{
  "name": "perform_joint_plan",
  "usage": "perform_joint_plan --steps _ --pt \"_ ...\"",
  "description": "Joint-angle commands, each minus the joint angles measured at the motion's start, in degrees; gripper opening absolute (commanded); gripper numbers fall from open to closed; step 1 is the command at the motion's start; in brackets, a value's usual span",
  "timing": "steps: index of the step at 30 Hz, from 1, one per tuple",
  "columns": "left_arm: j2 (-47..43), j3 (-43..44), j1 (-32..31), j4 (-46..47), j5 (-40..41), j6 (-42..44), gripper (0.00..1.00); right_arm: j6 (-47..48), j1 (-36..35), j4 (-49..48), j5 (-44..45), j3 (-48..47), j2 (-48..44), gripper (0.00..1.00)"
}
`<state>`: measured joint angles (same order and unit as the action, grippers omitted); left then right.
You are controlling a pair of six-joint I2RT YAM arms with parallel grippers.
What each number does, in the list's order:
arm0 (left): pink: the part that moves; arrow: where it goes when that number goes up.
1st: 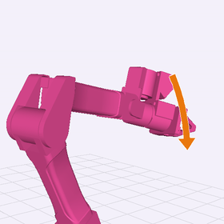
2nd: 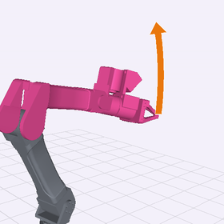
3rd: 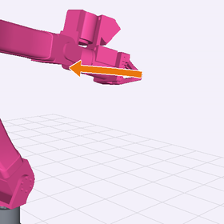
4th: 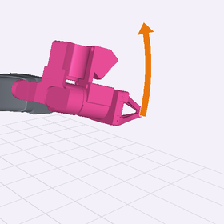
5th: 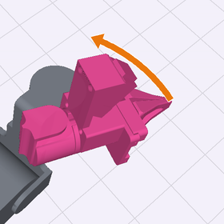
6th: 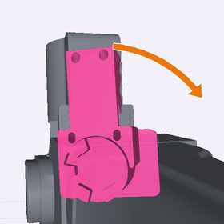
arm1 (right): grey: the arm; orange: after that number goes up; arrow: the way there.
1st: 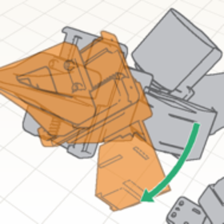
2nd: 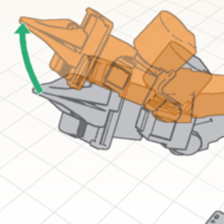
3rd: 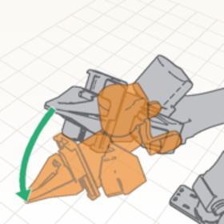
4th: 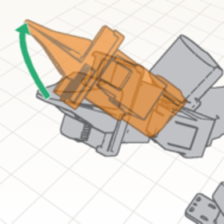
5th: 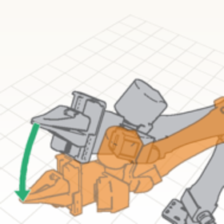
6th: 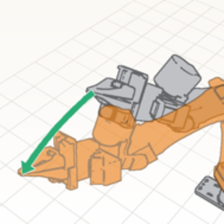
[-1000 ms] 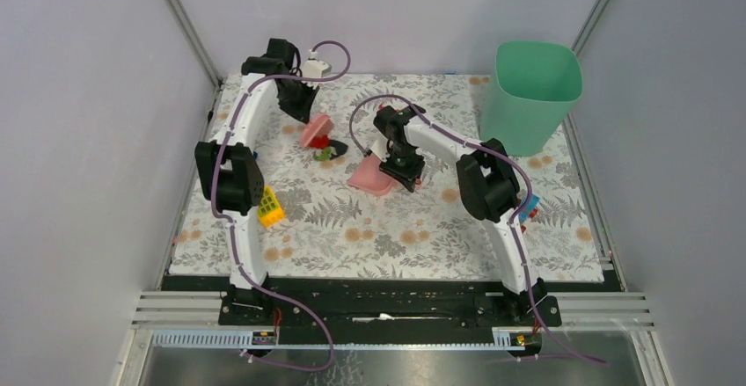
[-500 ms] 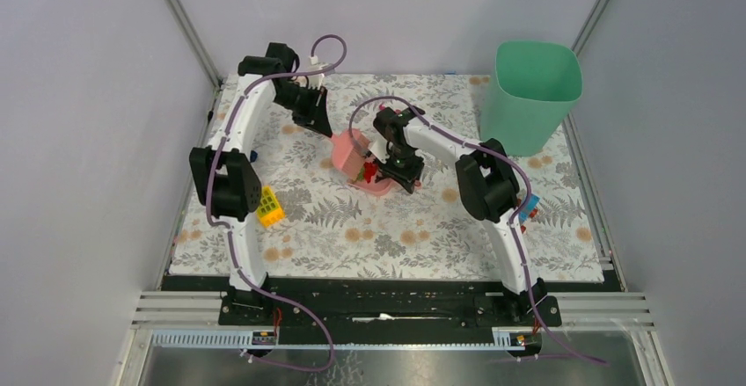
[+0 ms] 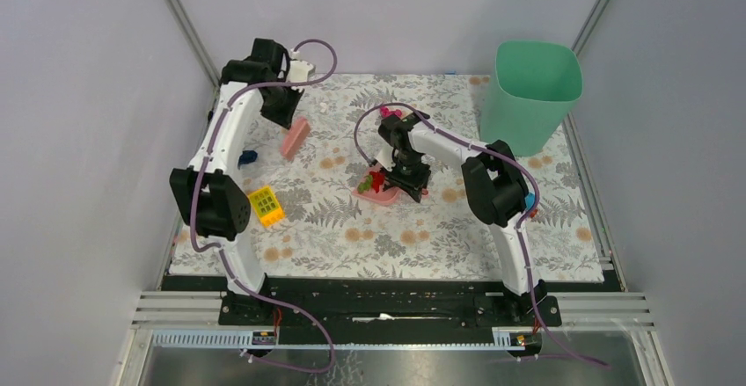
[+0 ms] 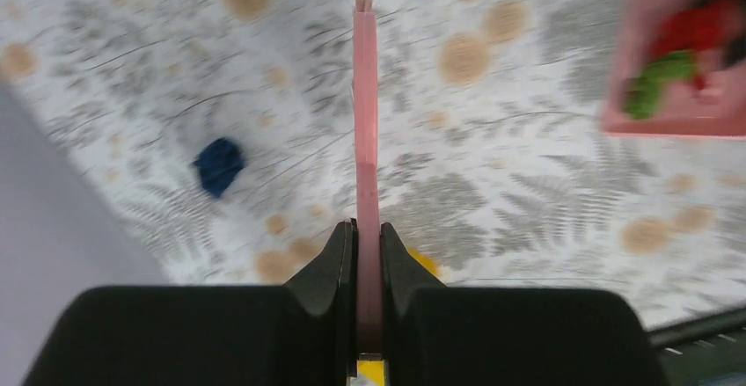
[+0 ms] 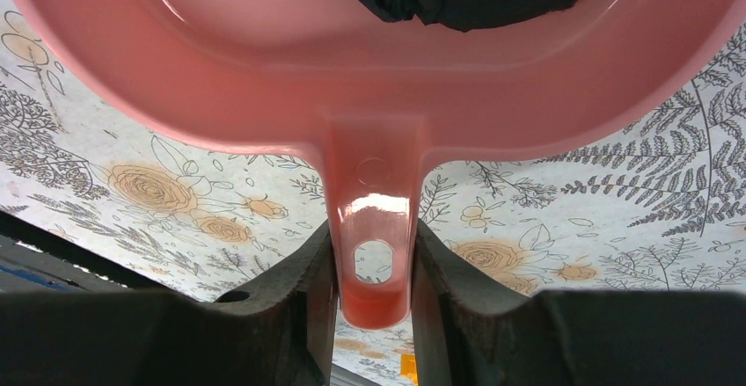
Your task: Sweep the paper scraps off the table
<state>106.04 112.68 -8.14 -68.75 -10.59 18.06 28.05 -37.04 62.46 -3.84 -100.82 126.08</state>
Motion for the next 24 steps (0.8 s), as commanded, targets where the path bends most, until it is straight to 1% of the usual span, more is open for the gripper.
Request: perform_joint_plan --steps 1,3,4,5,8,12,16,18,22,24 --pt "-2.97 -5.21 0.17 8.57 23.24 6.94 0.00 0.25 -0.76 1.96 -0.60 -0.46 -2.70 0.00" --pt "-4.99 -9.99 0.94 15.58 30.60 10.48 0.00 0.08 -0.80 2.05 -0.88 -0.60 -2.54 0.00" --pt "-5.99 -13.42 1.80 20.93 33.35 12.04 0.00 0.07 -0.85 2.08 -0.91 -0.64 -2.58 0.00" --pt "-6.70 -15.30 2.79 24.21 34.92 13.14 0.00 0.07 -0.84 2.06 -0.91 -0.69 -2.53 0.00" --pt "-6.40 -17.10 6.69 28.77 34.07 13.01 0.00 -0.02 -0.90 2.13 -1.00 -0.74 -2.37 0.00" --pt "-2.52 -18.24 10.77 32.26 34.86 13.43 0.00 -0.02 -1.29 2.36 -1.17 -1.04 -2.30 0.00" --pt "0.86 -17.69 12.75 31.47 31.70 11.87 0.00 -0.02 -1.47 2.41 -1.32 -0.84 -2.24 0.00" --pt "1.90 -16.64 12.78 28.36 28.72 9.66 0.00 -0.02 -1.53 2.43 -1.63 -0.70 -2.18 0.00" --pt "4.14 -12.15 12.56 19.61 23.09 2.23 0.00 -0.04 -1.64 2.50 -2.03 -0.61 -1.99 0.00" --pt "4.26 -11.69 12.53 17.10 20.32 0.01 0.00 -0.04 -1.76 2.52 -2.05 -0.61 -1.92 0.00"
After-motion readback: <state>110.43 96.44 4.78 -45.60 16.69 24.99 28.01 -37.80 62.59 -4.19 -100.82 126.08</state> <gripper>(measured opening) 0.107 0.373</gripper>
